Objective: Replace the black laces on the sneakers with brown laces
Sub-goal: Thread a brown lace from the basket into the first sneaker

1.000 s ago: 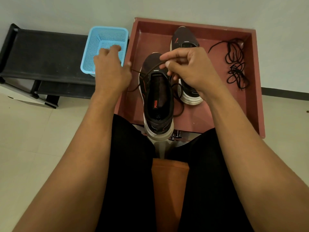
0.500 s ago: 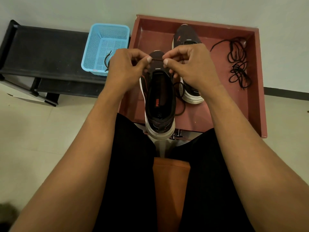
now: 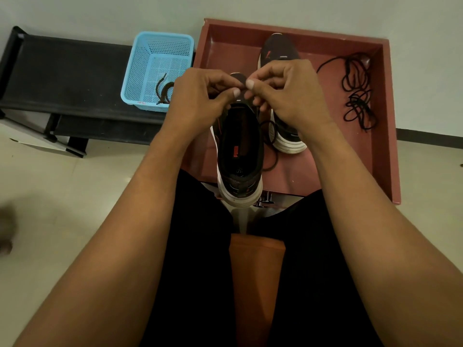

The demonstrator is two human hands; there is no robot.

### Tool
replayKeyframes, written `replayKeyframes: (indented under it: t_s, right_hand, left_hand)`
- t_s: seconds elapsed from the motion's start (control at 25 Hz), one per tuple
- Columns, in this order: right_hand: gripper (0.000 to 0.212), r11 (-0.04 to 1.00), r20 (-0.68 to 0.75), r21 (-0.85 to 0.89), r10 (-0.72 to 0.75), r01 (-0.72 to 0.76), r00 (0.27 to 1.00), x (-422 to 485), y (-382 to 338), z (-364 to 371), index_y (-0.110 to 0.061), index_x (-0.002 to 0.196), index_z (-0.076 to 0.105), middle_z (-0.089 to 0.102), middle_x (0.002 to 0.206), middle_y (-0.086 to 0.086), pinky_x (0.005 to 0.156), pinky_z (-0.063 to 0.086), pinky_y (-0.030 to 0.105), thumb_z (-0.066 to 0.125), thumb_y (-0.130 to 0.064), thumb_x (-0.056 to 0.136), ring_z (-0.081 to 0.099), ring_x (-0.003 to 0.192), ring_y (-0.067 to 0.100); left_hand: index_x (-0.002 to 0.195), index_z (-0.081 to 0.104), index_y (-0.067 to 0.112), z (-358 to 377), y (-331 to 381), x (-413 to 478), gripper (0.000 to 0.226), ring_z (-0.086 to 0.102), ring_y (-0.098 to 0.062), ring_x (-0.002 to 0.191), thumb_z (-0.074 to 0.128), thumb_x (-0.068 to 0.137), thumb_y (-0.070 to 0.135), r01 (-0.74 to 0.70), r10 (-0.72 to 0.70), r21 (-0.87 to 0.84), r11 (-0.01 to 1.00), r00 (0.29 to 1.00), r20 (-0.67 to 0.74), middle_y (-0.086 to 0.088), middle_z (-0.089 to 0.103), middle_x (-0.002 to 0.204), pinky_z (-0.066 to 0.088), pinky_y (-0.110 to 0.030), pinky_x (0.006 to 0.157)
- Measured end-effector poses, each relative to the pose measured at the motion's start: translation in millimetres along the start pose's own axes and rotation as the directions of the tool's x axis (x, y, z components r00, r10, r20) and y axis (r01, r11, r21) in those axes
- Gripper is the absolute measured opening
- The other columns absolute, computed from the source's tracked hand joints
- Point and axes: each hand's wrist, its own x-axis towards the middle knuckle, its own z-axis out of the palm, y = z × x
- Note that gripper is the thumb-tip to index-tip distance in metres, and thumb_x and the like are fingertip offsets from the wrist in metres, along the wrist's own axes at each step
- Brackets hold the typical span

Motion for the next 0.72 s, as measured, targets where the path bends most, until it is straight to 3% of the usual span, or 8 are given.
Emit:
replayKeyframes:
  t_s: [0.12,0.24,0.36,0.48,0.6,0.72]
  right_hand:
    - [0.010,0.996,-0.003,-0.076,-0.035,0.035,0.999,0.3,-0.8,3.8,-0.012,0.102,0.072,0.077,0.070,-0.002,0.063,0.059,0.023,0.072,-0.022,0.099,0.074,0.063,0.011]
    - [0.019,0.993,-0.058,-0.117,-0.038,0.031,0.998,0.0,-0.9,4.0,-0.011,0.098,0.072,0.076,0.070,-0.002,0.060,0.060,0.025,0.066,-0.028,0.104,0.073,0.058,0.009]
    - [0.024,0.922,-0.091,-0.387,-0.055,0.016,0.994,0.5,3.8,5.3,-0.017,0.095,0.077,0.074,0.078,-0.005,0.071,0.063,0.030,0.068,-0.039,0.099,0.072,0.068,0.008]
    - [0.033,0.772,-0.029,-0.633,0.042,-0.051,0.999,1.0,10.9,16.9,-0.019,0.100,0.078,0.073,0.095,0.004,0.081,0.062,0.037,0.080,-0.049,0.086,0.071,0.087,0.022]
    - [0.031,0.735,-0.015,-0.672,0.107,-0.090,0.994,4.2,14.9,26.6,-0.015,0.103,0.076,0.072,0.097,0.008,0.078,0.061,0.035,0.083,-0.039,0.084,0.071,0.088,0.027]
    - [0.020,0.724,-0.048,-0.680,0.117,-0.118,0.992,4.4,15.5,29.1,-0.015,0.104,0.076,0.072,0.098,0.010,0.080,0.062,0.040,0.077,-0.026,0.088,0.071,0.092,0.033]
  left_hand:
    - [0.104,0.081,0.018,2.3,2.6,0.4,0.017,0.076,-0.011,0.077,0.078,0.091,0.027,-0.017,0.017,-0.020,1.000,1.000,0.006,0.005,0.079,0.087,0.064,-0.037,0.079]
    - [0.097,0.081,0.019,2.6,-1.4,2.5,0.009,0.075,-0.012,0.068,0.079,0.091,0.026,0.040,-0.040,0.000,0.999,0.998,-0.054,0.005,0.076,0.077,0.064,-0.035,0.074]
    - [0.093,0.081,0.022,2.5,-9.5,2.7,0.006,0.073,-0.008,0.068,0.081,0.089,0.027,0.138,-0.134,0.071,0.988,0.989,-0.056,0.007,0.075,0.075,0.062,-0.031,0.074]
    - [0.092,0.081,0.026,10.2,-10.6,5.3,0.006,0.065,-0.003,0.069,0.081,0.088,0.031,0.161,-0.161,0.226,0.961,0.987,-0.019,0.009,0.072,0.077,0.052,-0.019,0.070]
    - [0.091,0.081,0.029,19.1,-10.7,7.7,0.007,0.064,-0.007,0.074,0.081,0.087,0.035,0.180,-0.189,0.292,0.939,0.982,0.001,0.012,0.068,0.075,0.047,-0.021,0.068]
    - [0.079,0.075,0.039,24.3,-13.0,9.1,0.008,0.061,-0.009,0.072,0.080,0.085,0.039,0.215,-0.227,0.331,0.919,0.974,0.000,0.017,0.062,0.069,0.046,-0.025,0.068]
